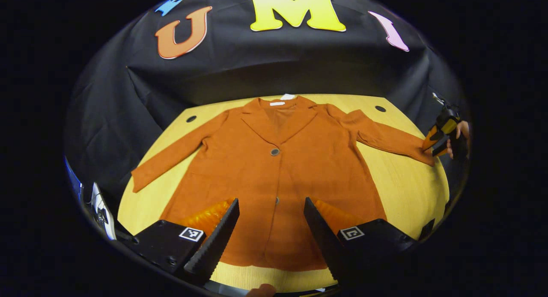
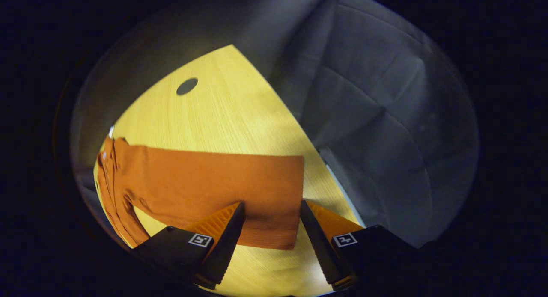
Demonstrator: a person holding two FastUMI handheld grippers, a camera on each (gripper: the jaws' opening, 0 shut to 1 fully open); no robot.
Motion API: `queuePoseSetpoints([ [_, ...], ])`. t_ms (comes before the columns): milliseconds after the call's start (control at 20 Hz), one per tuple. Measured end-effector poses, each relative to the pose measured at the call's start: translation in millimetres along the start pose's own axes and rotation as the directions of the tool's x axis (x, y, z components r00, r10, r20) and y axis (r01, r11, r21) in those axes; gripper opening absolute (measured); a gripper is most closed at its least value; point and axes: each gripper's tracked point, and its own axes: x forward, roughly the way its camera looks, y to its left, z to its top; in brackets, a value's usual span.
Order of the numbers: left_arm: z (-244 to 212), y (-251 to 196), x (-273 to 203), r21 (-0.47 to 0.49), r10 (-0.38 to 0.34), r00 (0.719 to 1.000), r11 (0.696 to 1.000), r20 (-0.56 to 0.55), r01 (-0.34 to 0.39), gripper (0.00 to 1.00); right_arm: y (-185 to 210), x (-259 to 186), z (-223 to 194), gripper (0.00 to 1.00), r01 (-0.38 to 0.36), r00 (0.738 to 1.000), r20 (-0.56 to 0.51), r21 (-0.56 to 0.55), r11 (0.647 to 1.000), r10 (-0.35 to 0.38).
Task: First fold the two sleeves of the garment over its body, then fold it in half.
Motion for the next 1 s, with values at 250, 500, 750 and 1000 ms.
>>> queuePoseSetpoints([
  [250,6.2,25.5,-10.8,-0.003,-0.03,0.998,1.0,0.049,0.031,0.99,-0.1,-2.9,6.8,0.85,0.033,0.999,-0.036,0.073,0.997,-0.031],
  [500,-10.3,61.0,-13.6,-0.088,0.002,1.0,0.996,0.021,0.0,0.99,-1.5,-0.6,5.6,0.79,0.046,0.989,-0.146,0.115,0.992,-0.029],
  [750,-25.2,72.1,-15.3,-0.102,0.023,1.0,0.995,-0.015,-0.024,0.99,-8.6,-0.4,8.8,0.76,0.075,0.971,-0.236,0.166,0.983,-0.034],
  [1000,-21.8,57.7,-15.3,-0.081,-0.002,1.0,0.997,-0.007,0.001,0.99,-6.5,1.2,11.9,0.74,0.068,0.967,-0.251,0.137,0.988,-0.032],
])
